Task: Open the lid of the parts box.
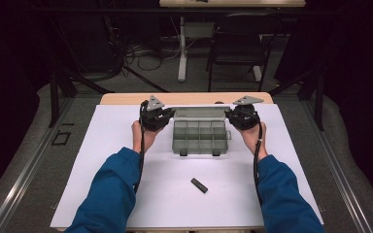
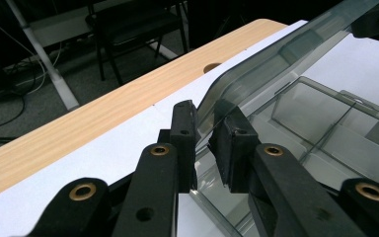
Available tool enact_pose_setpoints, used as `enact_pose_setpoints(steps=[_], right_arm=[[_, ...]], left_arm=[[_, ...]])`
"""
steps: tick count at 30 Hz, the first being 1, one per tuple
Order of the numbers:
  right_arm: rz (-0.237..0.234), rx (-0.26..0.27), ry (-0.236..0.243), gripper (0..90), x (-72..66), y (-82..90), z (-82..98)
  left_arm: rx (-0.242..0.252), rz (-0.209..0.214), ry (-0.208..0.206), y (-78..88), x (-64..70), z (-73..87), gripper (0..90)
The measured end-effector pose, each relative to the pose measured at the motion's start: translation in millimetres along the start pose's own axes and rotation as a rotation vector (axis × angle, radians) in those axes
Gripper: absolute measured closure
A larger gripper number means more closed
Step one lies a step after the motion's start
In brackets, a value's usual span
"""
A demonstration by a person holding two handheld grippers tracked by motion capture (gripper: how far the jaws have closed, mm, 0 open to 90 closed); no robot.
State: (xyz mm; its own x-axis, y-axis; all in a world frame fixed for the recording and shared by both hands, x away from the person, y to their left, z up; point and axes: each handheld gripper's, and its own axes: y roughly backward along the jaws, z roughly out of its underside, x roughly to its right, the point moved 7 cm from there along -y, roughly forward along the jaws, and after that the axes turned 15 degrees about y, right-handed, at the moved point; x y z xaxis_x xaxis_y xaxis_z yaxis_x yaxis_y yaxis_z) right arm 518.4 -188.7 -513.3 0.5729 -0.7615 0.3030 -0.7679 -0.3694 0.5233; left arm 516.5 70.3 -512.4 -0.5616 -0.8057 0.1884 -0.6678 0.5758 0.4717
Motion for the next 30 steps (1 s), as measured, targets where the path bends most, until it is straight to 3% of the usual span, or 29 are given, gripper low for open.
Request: enact_pose_setpoints(steps=[16,30], right_arm=[[0.024,-0.026,-0.036,80.4,5.9,-13.3,-1.3],[0.017,-0.035,-0.059,81.3,4.3,-13.5,0.7]], left_arm=[[-0.024,-0.024,0.069,-22.0,-11.8,8.6,79.6],[-0.039,-0.018,0.088,-25.5,-15.3,8.8,80.4]])
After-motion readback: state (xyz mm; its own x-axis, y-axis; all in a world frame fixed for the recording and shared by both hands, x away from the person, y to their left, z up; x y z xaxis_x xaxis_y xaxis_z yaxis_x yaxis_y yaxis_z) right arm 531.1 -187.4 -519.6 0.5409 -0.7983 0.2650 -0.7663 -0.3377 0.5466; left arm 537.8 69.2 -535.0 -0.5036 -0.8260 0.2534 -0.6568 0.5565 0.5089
